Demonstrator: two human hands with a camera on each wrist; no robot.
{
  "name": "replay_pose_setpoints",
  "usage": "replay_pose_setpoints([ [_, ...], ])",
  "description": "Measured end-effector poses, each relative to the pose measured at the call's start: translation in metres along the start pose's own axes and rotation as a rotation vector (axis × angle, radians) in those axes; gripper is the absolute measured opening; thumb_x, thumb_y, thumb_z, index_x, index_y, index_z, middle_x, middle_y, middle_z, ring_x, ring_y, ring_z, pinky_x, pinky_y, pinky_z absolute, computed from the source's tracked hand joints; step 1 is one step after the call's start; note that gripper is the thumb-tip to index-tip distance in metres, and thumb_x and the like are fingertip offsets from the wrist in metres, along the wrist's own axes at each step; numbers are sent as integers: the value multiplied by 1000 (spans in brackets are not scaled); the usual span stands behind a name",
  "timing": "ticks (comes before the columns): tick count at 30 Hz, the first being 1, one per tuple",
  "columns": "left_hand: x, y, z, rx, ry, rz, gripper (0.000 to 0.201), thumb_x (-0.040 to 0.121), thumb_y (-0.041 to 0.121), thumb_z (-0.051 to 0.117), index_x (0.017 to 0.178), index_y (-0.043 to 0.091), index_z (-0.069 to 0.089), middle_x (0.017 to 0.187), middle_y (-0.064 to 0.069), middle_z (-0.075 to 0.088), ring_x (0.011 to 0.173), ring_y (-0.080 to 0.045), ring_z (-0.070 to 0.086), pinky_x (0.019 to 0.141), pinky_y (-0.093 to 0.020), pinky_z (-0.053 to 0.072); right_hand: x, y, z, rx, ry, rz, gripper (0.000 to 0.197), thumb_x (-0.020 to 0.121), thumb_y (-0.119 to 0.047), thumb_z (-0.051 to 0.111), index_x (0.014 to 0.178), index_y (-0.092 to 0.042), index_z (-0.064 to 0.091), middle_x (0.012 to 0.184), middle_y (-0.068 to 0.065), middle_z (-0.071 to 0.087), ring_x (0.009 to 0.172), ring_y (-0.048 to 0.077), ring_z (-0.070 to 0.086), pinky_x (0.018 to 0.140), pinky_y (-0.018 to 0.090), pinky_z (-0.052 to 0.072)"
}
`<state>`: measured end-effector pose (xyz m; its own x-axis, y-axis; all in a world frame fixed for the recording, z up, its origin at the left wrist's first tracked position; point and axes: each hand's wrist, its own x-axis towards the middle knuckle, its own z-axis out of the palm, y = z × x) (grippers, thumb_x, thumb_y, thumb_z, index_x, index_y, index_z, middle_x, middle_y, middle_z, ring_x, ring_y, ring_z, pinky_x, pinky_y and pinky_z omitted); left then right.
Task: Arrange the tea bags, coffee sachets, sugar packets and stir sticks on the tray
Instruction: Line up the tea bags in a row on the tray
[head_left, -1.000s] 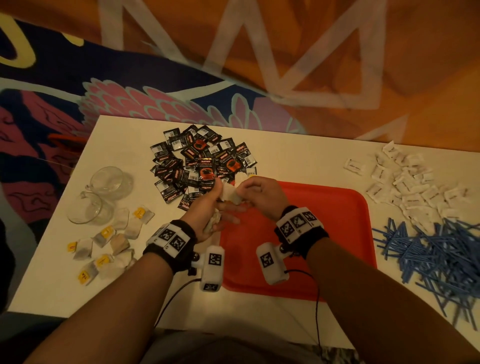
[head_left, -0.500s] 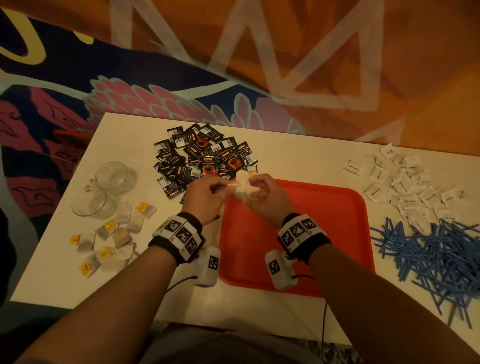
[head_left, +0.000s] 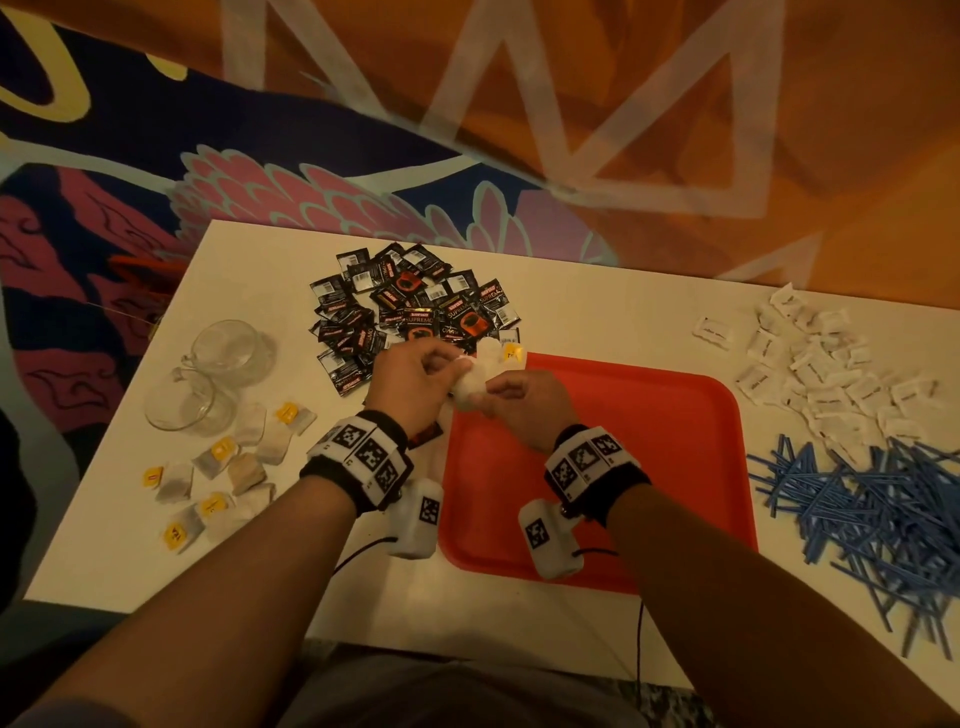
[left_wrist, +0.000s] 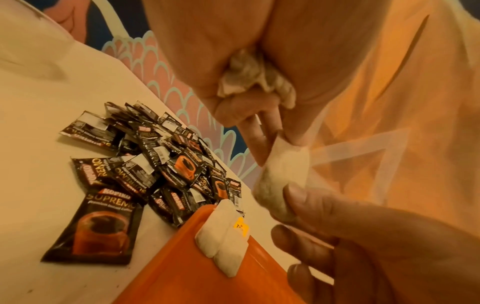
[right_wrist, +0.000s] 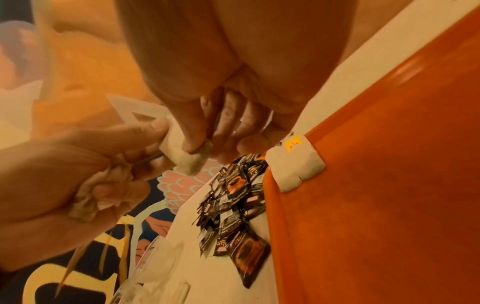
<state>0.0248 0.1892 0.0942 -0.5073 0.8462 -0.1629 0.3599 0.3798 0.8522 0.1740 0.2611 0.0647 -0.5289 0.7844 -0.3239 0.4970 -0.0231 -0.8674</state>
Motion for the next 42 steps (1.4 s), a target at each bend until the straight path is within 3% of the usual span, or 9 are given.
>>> replay_pose_setpoints([
  [4, 4, -15, -1, -80, 47, -154, 13, 92, 18, 70, 84, 28, 68, 86, 1, 74, 76, -14, 72, 70, -28, 56, 11, 22, 4, -140, 5, 143, 21, 90, -20, 67, 110, -13, 73, 103, -5, 67, 89, 7, 58, 69, 13, 47],
  [8, -1, -27, -5, -134, 18, -262, 12, 95, 17, 64, 88, 25, 67, 91, 0, 74, 80, -16, 73, 49, -21, 42, 24, 41, 10, -179, -43, 301, 20, 95, -20, 60, 110, -14, 72, 111, 2, 67, 96, 19, 61, 76, 22, 48],
  [13, -5, -39, -14, -171, -13, -345, 10, 97, 13, 62, 91, 21, 67, 88, -1, 74, 62, -4, 68, 37, -14, 37, 40, 54, 23, -183, -32, 435, 15, 95, -25, 59, 82, -28, 67, 103, 2, 68, 83, 17, 61, 77, 32, 52],
  [17, -4, -50, -19, -184, -3, -370, 6, 95, 15, 64, 92, 20, 68, 89, -1, 75, 65, -11, 71, 34, -21, 34, 51, 53, 29, -211, -55, 481, 16, 94, -27, 60, 103, -21, 72, 113, 3, 67, 98, 22, 61, 80, 32, 48],
  [21, 0, -58, -24, -215, 4, -403, 7, 96, 15, 64, 92, 21, 67, 91, -1, 76, 69, -14, 73, 36, -22, 35, 59, 48, 32, -325, -53, 500, 25, 97, -27, 57, 115, -16, 70, 120, 3, 66, 108, 24, 60, 82, 29, 45],
  [25, 2, -63, -25, -239, -5, -405, 6, 97, 15, 63, 93, 19, 67, 89, -1, 76, 68, -13, 73, 37, -21, 34, 59, 49, 36, -389, -58, 500, 26, 99, -32, 53, 114, -16, 68, 113, 6, 67, 79, 18, 53, 63, 25, 39],
  [29, 3, -61, -23, -269, -11, -441, 8, 99, 17, 59, 96, 17, 66, 88, -1, 75, 69, -16, 72, 35, -21, 33, 56, 52, 34, -343, -41, 512, 27, 98, -34, 53, 113, -19, 68, 106, 0, 63, 100, 25, 61, 77, 29, 43],
  [36, 5, -47, -13, -436, -45, -540, 17, 102, 23, 55, 94, 13, 67, 87, -7, 72, 59, -12, 65, 38, -17, 37, 44, 50, 27, -360, 9, 522, 26, 96, -37, 54, 99, -19, 72, 103, 3, 69, 95, 23, 64, 87, 37, 54],
  [42, 4, -27, -4, -725, -65, -704, 54, 103, 53, 40, 100, 8, 68, 80, -7, 73, 58, -17, 63, 35, -16, 37, 13, 6, 16, -157, -45, 202, 8, 88, -14, 65, 94, -17, 69, 95, -3, 69, 88, 13, 64, 71, 23, 53],
])
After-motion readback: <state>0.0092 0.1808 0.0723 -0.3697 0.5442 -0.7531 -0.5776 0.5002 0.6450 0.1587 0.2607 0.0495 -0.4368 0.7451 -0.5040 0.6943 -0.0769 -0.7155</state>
